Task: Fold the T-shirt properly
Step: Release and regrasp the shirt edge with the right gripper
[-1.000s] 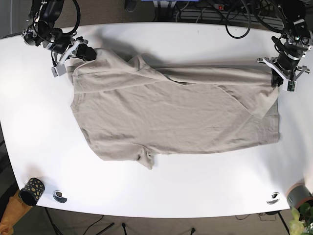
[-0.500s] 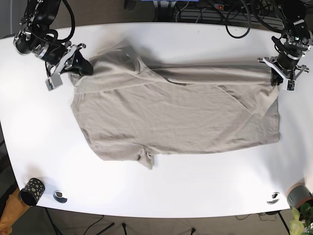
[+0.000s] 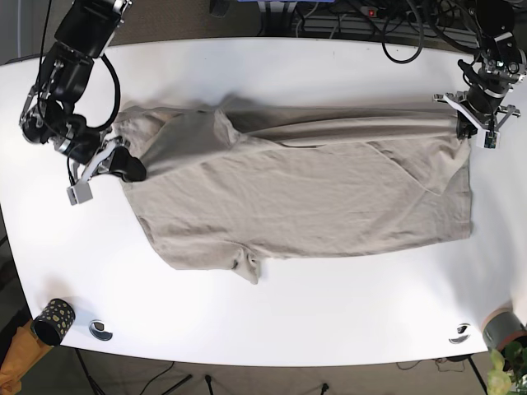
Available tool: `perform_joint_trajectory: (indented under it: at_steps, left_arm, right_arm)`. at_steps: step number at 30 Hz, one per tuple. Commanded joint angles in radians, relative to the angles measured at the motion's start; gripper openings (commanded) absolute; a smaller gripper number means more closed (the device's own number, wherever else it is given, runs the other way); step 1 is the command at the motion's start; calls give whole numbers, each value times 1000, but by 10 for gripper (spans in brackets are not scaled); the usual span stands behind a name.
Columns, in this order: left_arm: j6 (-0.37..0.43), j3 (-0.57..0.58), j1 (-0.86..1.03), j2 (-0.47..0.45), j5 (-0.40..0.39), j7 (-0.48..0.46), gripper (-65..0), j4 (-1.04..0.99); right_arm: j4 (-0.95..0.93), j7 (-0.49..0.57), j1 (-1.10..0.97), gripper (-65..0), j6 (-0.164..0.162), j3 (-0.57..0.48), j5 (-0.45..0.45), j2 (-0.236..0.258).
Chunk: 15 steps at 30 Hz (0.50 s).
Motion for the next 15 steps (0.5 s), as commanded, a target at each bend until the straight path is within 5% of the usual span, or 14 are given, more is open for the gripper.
perform_joint_trajectory:
  at_steps: [1,9,11,15]
  left_arm:
    - [5,-7,-3,-14,-5,-22,-650,13]
    - [5,-7,-7,-14,-8,-22,-650,13]
    - [5,-5,-18,-14,-10,-22,-650,16]
    - [5,-5,-69,-14,-10,-17,-650,16]
  right_arm:
    - [-27,24,49,-650,6,6,20,22]
    - [-165,85,169,-648,6,-84,-28,25]
    - [-179,111,186,-566,6,-106,-82,25]
    - [-172,119,206,-279,6,-104,-200,23]
